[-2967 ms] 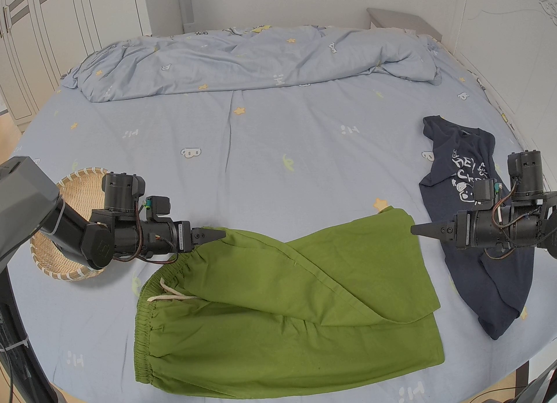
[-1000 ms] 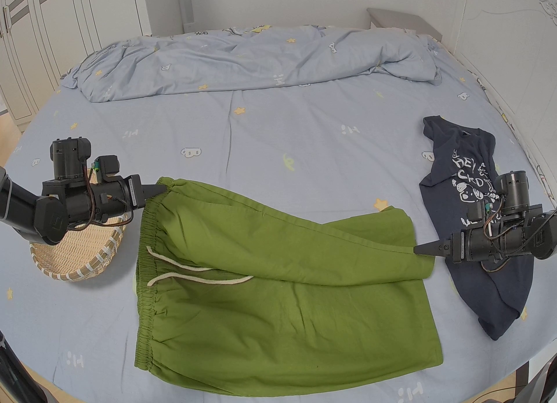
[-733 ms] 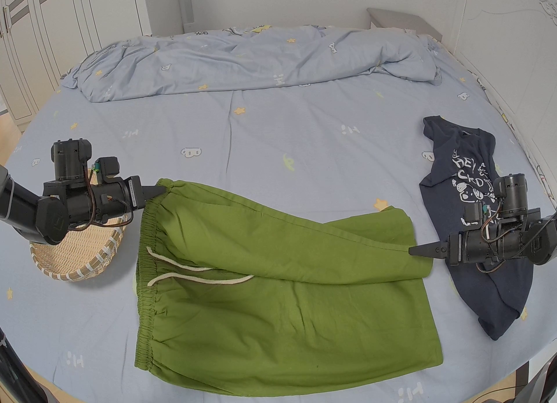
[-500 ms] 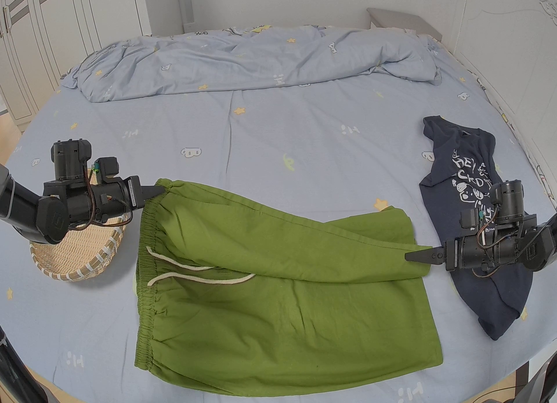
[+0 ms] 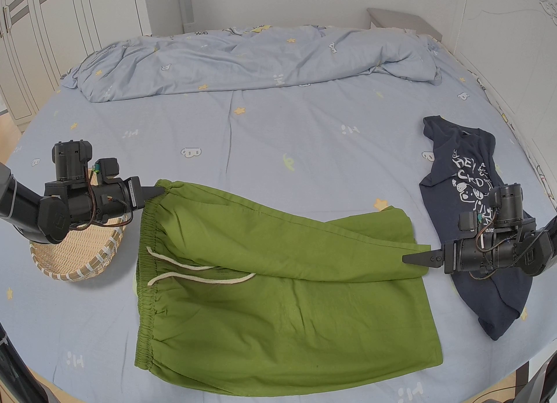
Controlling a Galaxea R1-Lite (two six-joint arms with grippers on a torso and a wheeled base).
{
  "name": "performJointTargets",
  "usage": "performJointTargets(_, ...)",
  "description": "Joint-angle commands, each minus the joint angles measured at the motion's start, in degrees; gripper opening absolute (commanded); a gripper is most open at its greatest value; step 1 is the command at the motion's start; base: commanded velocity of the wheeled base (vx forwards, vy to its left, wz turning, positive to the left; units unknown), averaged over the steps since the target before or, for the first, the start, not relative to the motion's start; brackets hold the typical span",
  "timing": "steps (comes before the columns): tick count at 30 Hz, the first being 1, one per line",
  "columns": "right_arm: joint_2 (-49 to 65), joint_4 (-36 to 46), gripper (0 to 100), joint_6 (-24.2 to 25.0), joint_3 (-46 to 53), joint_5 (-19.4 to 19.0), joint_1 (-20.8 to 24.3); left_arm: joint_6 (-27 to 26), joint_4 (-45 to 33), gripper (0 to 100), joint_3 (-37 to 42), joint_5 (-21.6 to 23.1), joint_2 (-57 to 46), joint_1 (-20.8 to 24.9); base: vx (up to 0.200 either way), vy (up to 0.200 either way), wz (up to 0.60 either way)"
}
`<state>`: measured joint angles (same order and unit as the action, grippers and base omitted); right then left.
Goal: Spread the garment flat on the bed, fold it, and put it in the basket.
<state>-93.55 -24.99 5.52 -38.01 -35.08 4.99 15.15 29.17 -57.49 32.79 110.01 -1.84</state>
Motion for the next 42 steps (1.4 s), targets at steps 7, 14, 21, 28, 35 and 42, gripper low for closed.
performJointTargets(7, -0.05, -1.2, 0, -0.07, 0.83, 0.19, -0.15, 0.05, 0.01, 0, -0.08, -0.01, 0.56, 0.0, 0.0, 0.0, 0.0)
performJointTargets(14, 0.21, -3.13, 0, -0.16, 0.57, 0.37, -3.49, 0.05, 0.01, 0, -0.08, -0.01, 0.56, -0.09, 0.0, 0.0, 0.0)
performJointTargets(21, 2.58, -3.93, 0, -0.07, 0.66, 1.16, -3.05, -0.04, 0.01, 0, 0.63, -0.01, -0.5, -0.09, 0.0, 0.0, 0.0)
performJointTargets(28, 12.95, 3.63, 0, 0.1, -4.09, 4.06, 0.64, -0.04, 0.01, 0, 1.15, 0.17, -3.05, -1.76, 0.0, 0.0, 0.0)
performJointTargets(35, 27.11, 27.28, 0, 1.16, -17.8, 4.41, 7.32, -0.04, 0.01, 0, 1.59, 0.17, -3.05, -1.67, 0.0, 0.0, 0.0)
performJointTargets(42, 34.05, 34.57, 0, 2.3, -20.26, 4.15, 8.11, -0.04, 0.01, 0, 1.77, 0.25, -3.22, -1.67, 0.0, 0.0, 0.0)
